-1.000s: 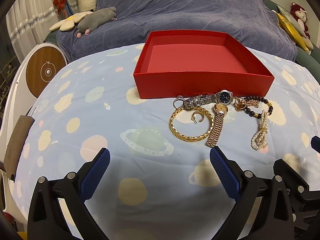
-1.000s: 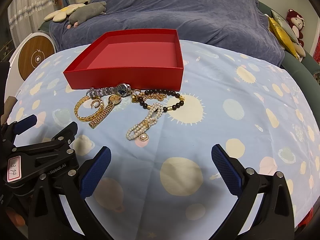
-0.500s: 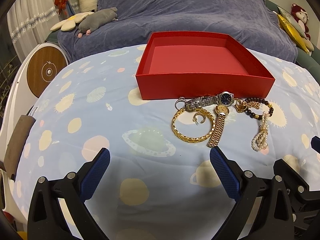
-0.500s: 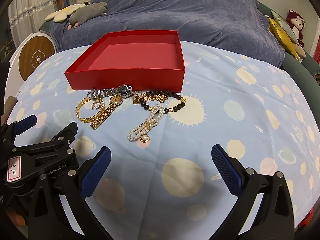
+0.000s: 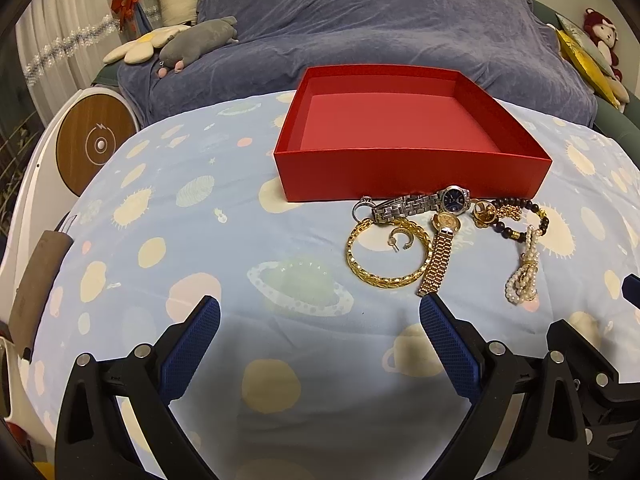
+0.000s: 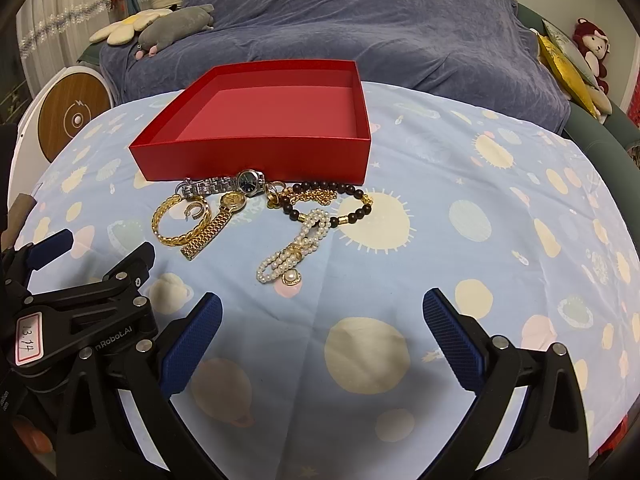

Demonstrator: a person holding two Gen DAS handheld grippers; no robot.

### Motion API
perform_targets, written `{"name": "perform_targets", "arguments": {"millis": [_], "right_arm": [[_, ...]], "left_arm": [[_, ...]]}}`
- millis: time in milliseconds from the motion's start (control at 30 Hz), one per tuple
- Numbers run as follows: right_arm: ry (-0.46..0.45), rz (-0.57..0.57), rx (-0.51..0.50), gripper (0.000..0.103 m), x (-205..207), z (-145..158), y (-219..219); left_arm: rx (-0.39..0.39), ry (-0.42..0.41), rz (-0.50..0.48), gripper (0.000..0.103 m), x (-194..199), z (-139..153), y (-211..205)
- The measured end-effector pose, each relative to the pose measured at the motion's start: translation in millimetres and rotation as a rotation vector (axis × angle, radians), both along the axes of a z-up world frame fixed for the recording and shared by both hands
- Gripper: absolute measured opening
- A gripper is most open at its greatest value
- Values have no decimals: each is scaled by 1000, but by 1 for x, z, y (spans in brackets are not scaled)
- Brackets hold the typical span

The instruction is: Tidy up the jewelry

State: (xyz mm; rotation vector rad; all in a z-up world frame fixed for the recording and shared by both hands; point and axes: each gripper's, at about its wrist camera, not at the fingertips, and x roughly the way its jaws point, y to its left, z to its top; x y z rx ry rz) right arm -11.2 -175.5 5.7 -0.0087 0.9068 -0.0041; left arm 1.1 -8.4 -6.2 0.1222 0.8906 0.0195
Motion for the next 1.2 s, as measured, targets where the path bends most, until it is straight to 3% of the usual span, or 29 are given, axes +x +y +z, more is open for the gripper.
{"name": "perform_targets", "arguments": {"millis": [267, 500, 633, 700, 767, 1200], "right_arm": [[-2, 9, 15, 98, 1, 1, 1], [6, -35, 105, 98, 10, 5, -16], [14, -51, 132, 98, 18, 3, -19], [22, -45, 125, 95, 23, 0, -15], [40, -34, 117, 85, 29, -5, -10], [97, -36, 115, 60, 54, -29, 3]], "left_arm": [[-11, 4, -1, 98, 1, 1, 2], [-1, -8, -26, 97, 2, 4, 5], [-33, 13, -15, 97, 4, 4, 15], [-50, 30, -9, 97, 6, 2, 21], [-65, 36, -3, 97, 6, 0, 26], [-95, 38, -3, 97, 6, -2, 44]]}}
